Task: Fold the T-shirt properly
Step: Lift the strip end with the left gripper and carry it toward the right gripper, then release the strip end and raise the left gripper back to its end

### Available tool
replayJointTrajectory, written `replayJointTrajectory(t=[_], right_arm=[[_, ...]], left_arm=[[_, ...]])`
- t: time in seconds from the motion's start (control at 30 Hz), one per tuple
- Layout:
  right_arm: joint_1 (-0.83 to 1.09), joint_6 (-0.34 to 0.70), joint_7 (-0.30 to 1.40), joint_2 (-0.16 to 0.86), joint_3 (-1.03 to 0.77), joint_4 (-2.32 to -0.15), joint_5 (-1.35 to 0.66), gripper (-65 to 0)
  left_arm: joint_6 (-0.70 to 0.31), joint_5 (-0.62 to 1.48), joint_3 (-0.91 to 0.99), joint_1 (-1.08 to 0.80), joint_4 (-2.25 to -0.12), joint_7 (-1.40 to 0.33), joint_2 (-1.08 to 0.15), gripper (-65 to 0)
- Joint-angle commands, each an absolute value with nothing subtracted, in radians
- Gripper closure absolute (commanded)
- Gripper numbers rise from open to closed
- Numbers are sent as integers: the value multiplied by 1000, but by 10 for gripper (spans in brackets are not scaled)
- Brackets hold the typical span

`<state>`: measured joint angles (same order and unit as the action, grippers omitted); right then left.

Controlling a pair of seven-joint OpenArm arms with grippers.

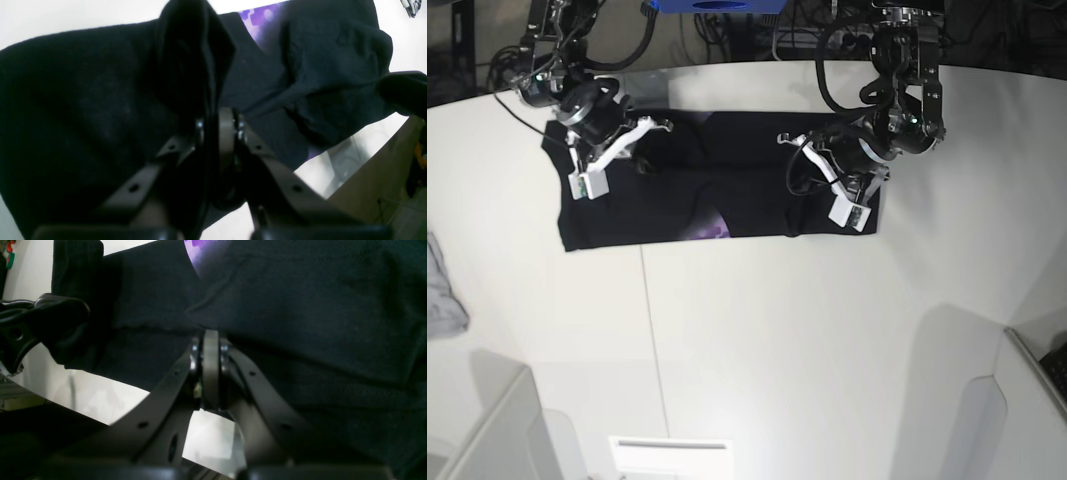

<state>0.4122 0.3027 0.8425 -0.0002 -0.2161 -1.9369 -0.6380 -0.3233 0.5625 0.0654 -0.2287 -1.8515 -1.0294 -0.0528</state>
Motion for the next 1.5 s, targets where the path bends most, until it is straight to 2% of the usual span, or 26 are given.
replayJointTrajectory(t=[0.0, 0.57, 0.7, 0.8, 0.9, 0.97, 1.17, 1.3, 1.33, 1.4, 1.47], right_arm=[[404, 309, 826, 2, -220, -1952, -653, 0], [404, 309, 826, 2, -220, -1952, -653, 0], [404, 309, 826, 2, -220, -1954, -653, 0], [404, 309, 826, 2, -220, -1957, -654, 0], [404, 309, 826, 2, -220, -1960, -654, 0], [404, 309, 825, 2, -228, -1962, -654, 0], [404, 309, 826, -4, -355, -1962, -659, 0], [404, 309, 828, 1, -430, -1982, -659, 0], [403, 309, 828, 2, -449, -1983, -659, 0], [381, 309, 846, 2, -483, -1982, -659, -20], [340, 309, 917, 4, -533, -1977, -659, -197]], left_arm=[[-329, 587, 65, -222, -1856, -1012, -51, 0], [-329, 588, 65, -222, -1793, -1009, -51, -2], [-329, 588, 65, -220, -1793, -1009, -51, -219], [-329, 588, 65, -214, -1794, -1009, -50, -355], [-329, 590, 22, -193, -1791, -1009, -51, -436], [-329, 590, -18, -177, -1791, -1009, -51, -453], [-329, 590, -116, -128, -1796, -1009, -50, -449], [-332, 590, -28, -139, -1845, -1009, -56, -438], [-332, 590, 18, -145, -1865, -1009, -58, -408], [-334, 590, 139, -180, -1891, -1010, -70, -262], [-335, 590, 249, -206, -1896, -1010, -102, -44]])
